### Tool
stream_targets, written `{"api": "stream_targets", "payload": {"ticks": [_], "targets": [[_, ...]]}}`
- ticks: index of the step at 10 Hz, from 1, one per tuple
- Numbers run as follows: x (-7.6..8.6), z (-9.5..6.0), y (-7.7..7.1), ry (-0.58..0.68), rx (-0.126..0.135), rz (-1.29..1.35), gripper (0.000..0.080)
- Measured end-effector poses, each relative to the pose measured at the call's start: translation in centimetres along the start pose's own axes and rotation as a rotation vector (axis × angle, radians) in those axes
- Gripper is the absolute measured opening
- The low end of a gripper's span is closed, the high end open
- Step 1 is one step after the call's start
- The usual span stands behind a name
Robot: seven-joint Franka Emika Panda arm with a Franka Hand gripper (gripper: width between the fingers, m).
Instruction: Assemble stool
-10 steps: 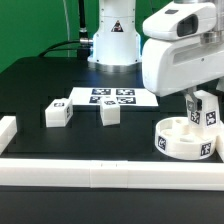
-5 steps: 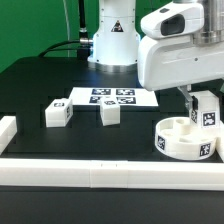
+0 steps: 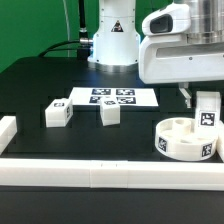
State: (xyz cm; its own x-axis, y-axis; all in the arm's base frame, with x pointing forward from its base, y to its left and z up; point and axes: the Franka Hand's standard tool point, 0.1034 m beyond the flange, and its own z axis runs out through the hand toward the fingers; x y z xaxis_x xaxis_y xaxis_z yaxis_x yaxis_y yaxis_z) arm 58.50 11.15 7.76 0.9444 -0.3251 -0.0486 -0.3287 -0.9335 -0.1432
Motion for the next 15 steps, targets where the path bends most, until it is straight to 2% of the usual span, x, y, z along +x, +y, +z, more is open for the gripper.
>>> {"api": "stream_targets", "payload": {"ticks": [4, 5, 6, 8, 10, 15], "targets": [[-0.04, 0.0, -0.09, -0.005, 0.01, 0.208, 0.0343], [-0.05, 0.03, -0.12, -0.005, 0.018, 0.271, 0.0343], [-0.09, 0.13, -0.14, -0.003, 0.041, 0.38, 0.0343], [-0.06, 0.12, -0.18, -0.007, 0.07, 0.55, 0.0343], [-0.07, 0.15, -0.29, -0.017, 0.089, 0.706, 0.0343], [-0.25, 0.18, -0.67, -0.049, 0.111, 0.98, 0.0343]]}}
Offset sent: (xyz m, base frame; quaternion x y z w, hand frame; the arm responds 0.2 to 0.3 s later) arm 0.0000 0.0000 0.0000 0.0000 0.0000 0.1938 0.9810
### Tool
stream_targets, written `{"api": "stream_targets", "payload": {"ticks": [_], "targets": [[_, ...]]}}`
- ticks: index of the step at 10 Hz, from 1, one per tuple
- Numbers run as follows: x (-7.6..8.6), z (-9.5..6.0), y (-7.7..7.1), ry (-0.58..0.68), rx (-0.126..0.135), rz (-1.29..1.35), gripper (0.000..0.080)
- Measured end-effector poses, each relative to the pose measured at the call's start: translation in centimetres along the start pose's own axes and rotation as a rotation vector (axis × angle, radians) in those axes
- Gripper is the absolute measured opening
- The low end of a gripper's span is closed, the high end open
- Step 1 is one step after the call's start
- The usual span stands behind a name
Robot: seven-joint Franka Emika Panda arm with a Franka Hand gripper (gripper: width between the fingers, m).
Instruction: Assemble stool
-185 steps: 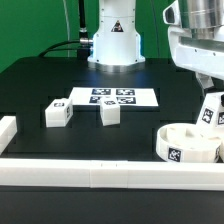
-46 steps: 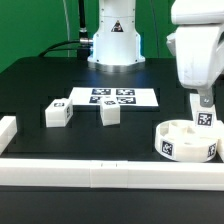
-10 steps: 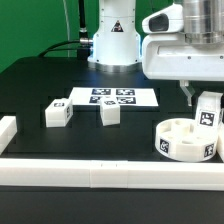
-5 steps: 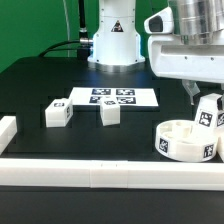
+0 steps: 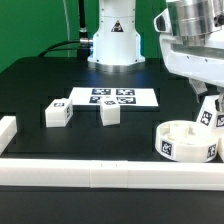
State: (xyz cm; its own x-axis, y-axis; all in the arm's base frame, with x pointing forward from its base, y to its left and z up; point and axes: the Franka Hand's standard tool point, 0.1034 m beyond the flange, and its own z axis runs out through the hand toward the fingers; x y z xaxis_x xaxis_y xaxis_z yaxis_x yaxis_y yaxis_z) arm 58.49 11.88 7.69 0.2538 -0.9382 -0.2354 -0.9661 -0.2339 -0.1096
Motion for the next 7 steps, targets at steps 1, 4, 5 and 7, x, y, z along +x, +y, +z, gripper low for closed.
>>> {"api": "stream_targets", "payload": {"ticks": [1, 4, 5, 7], "targets": [[-0.02, 0.0, 0.0, -0.001, 0.0, 0.043, 0.0343], [0.1, 0.06, -0.06, -0.012, 0.063, 0.268, 0.0343], [0.04, 0.08, -0.15, -0.025, 0.078, 0.39, 0.0343], [-0.08, 0.06, -0.4, -0.046, 0.108, 0.566, 0.0343]]}}
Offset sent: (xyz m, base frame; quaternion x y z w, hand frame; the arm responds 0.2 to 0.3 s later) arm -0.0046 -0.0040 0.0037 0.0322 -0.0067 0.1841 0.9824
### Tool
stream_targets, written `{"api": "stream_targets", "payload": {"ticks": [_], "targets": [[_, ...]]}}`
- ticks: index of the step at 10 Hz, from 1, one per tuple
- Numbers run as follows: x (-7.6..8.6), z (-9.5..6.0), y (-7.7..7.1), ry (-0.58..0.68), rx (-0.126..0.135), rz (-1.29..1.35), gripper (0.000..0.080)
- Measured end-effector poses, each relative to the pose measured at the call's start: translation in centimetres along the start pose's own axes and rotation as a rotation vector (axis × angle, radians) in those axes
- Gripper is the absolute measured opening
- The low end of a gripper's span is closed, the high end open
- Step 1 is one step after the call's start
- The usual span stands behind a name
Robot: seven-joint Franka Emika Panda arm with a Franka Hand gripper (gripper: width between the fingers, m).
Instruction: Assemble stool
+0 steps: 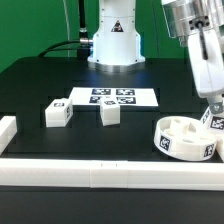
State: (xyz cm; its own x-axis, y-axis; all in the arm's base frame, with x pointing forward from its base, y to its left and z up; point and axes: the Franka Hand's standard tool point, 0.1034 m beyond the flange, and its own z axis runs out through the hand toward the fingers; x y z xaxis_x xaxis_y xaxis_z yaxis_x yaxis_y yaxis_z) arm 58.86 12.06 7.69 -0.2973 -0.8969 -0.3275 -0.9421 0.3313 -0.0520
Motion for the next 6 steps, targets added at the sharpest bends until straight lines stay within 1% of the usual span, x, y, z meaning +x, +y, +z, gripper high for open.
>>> {"api": "stream_targets", "payload": {"ticks": [2, 3, 5, 6], "targets": [[-0.2, 0.07, -0.01, -0.016, 0.018, 0.127, 0.0343], [-0.21, 0.1, -0.01, -0.024, 0.021, 0.185, 0.0343], [-0.23, 0.12, 0.03, -0.03, 0.02, 0.238, 0.0343], [-0.23, 0.15, 0.07, -0.03, 0.02, 0.225, 0.0422]]}}
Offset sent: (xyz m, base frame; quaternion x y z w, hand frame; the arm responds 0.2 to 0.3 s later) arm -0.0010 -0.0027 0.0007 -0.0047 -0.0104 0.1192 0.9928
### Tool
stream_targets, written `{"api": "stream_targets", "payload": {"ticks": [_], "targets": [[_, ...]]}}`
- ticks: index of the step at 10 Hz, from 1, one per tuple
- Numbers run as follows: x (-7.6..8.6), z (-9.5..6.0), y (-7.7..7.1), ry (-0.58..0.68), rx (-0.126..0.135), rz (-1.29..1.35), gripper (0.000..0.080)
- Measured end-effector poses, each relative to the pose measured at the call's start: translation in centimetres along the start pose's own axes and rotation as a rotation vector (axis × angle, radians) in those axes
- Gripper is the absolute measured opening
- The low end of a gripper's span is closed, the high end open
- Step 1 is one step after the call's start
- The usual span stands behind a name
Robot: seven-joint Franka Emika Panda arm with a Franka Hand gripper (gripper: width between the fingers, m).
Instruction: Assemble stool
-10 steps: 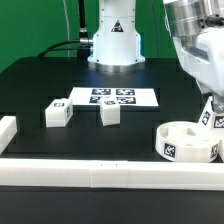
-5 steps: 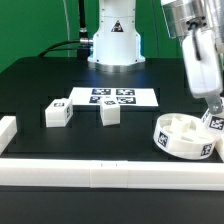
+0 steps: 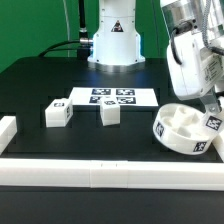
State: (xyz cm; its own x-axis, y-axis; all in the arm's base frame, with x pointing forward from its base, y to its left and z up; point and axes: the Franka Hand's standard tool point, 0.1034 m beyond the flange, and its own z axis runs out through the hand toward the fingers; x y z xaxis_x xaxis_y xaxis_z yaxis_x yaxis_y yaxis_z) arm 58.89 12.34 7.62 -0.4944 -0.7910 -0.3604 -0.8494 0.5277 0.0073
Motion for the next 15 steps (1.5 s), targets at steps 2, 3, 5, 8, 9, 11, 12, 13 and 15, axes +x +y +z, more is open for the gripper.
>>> {"api": "stream_targets", "payload": {"ticks": [2, 3, 5, 8, 9, 11, 12, 13, 15], "targets": [[0.0, -0.4, 0.1, -0.004, -0.018, -0.089, 0.0588], [-0.1, -1.0, 0.1, -0.009, -0.024, -0.147, 0.0637], [0.0, -2.4, 0.1, -0.014, -0.019, -0.265, 0.0646], [1.5, -5.0, -1.3, -0.018, 0.004, -0.331, 0.0648], [1.4, -4.8, -1.0, -0.017, -0.001, -0.336, 0.0648], [1.4, -4.8, -1.0, -0.017, -0.001, -0.337, 0.0648], [1.7, -4.7, -0.8, -0.01, -0.023, -0.427, 0.0648], [2.5, -4.8, -0.6, 0.0, -0.073, -0.581, 0.0648], [4.1, -5.1, -1.2, 0.0, -0.083, -0.74, 0.0648]]}}
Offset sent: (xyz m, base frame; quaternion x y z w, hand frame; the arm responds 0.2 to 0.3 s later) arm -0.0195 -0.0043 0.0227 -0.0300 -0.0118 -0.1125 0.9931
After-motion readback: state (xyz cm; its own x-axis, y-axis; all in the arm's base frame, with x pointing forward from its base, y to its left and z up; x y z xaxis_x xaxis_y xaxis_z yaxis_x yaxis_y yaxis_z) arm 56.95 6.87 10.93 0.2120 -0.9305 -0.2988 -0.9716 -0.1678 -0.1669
